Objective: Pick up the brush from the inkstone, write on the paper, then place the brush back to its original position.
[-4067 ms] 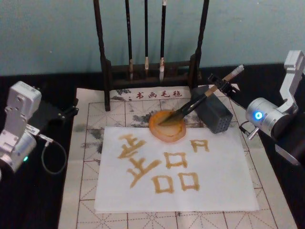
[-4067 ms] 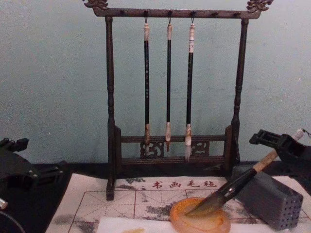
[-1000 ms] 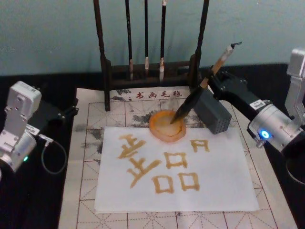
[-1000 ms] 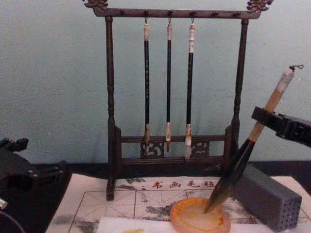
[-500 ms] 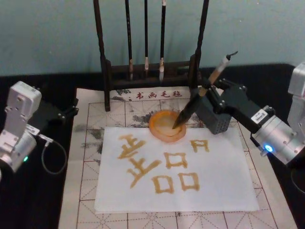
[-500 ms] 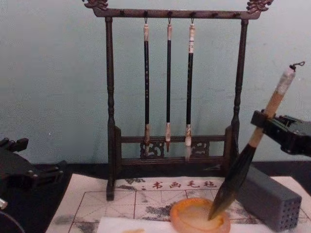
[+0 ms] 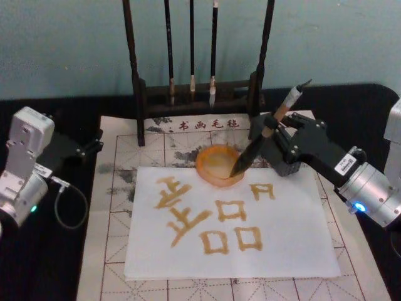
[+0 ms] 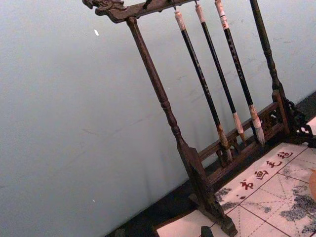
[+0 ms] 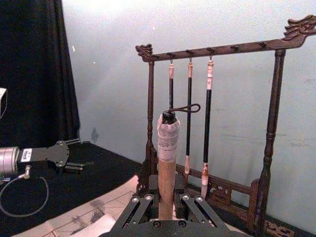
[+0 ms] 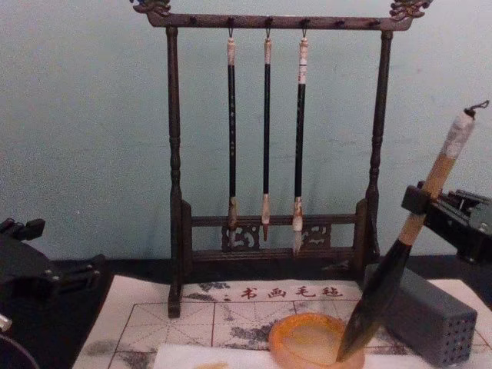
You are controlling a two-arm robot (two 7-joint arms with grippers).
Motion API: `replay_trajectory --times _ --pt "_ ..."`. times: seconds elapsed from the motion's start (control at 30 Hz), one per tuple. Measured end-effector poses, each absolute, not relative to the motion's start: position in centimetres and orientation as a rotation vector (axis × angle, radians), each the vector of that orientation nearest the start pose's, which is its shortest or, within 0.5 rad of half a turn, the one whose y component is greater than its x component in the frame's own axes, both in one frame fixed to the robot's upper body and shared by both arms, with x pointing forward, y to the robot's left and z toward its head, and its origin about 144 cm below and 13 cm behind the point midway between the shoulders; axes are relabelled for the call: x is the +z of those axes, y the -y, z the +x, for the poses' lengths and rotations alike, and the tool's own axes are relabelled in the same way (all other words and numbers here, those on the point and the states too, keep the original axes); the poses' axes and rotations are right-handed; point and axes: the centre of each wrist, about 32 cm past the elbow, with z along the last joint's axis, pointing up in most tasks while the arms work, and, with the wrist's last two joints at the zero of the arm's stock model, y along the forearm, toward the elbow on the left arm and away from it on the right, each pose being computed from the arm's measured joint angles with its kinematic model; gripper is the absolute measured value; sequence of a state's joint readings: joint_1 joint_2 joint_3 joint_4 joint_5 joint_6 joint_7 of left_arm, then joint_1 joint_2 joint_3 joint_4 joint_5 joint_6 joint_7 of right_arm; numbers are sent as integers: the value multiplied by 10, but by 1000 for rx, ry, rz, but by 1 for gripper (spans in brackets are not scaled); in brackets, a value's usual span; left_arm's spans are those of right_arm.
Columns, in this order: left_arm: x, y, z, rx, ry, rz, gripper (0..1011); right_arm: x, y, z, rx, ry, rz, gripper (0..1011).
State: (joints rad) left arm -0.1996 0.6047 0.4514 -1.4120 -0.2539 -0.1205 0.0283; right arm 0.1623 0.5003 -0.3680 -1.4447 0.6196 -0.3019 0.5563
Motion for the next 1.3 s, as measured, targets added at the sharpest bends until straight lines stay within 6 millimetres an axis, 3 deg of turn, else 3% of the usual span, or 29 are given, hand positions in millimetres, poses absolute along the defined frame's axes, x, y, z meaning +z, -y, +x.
replay_trajectory --times 0.8,1.1,1.3 --pt "1140 -310 489 1248 285 304 1001 1145 296 475 -751 107 170 198" --pt "1140 -310 489 1248 285 304 1001 1156 302 473 -783 109 209 198" --pt "1140 -310 489 1248 285 304 1001 1168 306 474 -832 15 226 198"
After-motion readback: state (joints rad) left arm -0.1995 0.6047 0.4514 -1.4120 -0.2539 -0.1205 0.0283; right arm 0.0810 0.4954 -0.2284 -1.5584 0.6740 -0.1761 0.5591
